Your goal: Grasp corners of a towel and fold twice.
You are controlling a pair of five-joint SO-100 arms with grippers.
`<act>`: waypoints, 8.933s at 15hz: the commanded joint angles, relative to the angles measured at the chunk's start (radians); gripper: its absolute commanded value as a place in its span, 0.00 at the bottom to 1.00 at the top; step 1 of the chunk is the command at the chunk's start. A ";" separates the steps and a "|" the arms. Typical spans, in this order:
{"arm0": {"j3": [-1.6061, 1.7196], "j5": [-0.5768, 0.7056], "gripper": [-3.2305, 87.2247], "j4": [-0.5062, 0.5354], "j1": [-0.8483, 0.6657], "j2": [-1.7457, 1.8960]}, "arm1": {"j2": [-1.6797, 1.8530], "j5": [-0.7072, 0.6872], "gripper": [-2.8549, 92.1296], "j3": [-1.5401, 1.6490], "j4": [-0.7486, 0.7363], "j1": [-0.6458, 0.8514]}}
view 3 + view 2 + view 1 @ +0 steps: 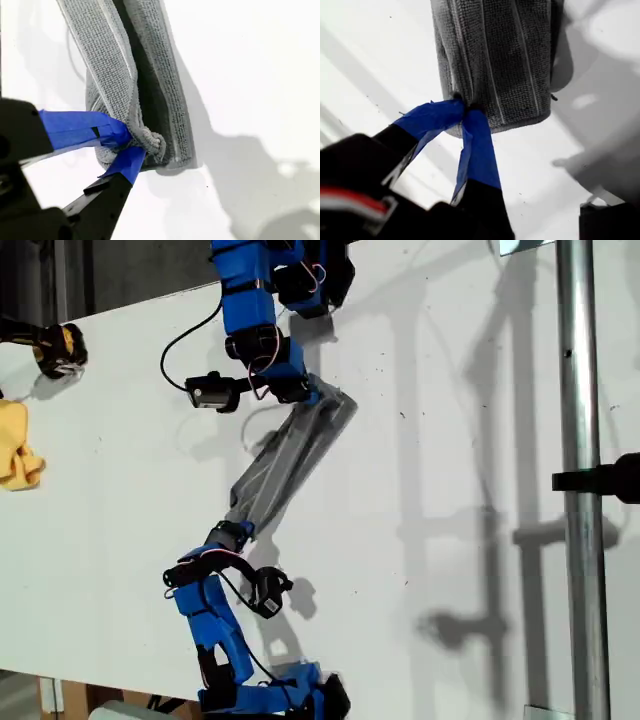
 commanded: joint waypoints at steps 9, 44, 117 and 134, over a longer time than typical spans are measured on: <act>-0.138 -0.078 0.31 0.110 -0.084 -0.153 | -0.169 0.041 0.38 0.038 -0.086 0.000; 1.781 -0.400 0.34 -0.206 0.216 2.042 | 0.229 0.827 0.52 0.353 -0.147 -0.310; 2.063 -0.453 0.26 -0.152 0.310 2.381 | -0.598 -0.127 0.60 -0.689 -0.353 0.267; 2.092 -0.681 0.20 -0.141 0.367 2.381 | 1.290 0.239 0.03 0.716 -0.049 0.204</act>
